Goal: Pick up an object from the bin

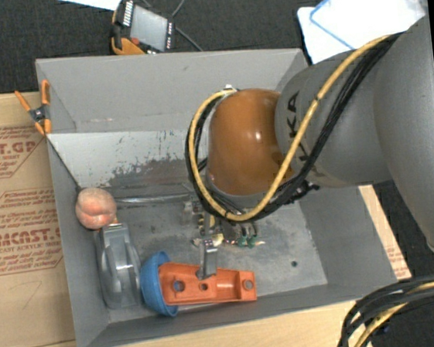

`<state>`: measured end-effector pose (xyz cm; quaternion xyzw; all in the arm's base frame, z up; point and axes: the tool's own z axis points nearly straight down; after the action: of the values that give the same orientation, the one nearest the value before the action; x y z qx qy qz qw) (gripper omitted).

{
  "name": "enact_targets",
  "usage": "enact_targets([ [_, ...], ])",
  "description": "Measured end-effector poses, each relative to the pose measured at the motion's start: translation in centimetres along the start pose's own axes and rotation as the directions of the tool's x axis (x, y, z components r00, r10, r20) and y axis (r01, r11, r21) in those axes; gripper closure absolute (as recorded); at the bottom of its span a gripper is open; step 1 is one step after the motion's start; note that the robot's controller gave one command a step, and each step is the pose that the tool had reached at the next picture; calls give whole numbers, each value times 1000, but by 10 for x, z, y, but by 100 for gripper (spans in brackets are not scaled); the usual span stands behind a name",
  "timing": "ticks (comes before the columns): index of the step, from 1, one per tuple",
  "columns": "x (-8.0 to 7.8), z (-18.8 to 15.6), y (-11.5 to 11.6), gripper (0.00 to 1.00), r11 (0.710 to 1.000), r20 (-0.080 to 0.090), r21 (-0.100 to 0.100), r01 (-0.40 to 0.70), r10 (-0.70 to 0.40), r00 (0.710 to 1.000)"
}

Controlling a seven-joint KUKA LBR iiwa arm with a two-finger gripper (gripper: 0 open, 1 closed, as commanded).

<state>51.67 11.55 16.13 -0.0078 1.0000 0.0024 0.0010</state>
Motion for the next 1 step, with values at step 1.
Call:
enact_targets([
  [1, 19, 61, 51, 0, 987, 1, -1, 163, -163, 987],
])
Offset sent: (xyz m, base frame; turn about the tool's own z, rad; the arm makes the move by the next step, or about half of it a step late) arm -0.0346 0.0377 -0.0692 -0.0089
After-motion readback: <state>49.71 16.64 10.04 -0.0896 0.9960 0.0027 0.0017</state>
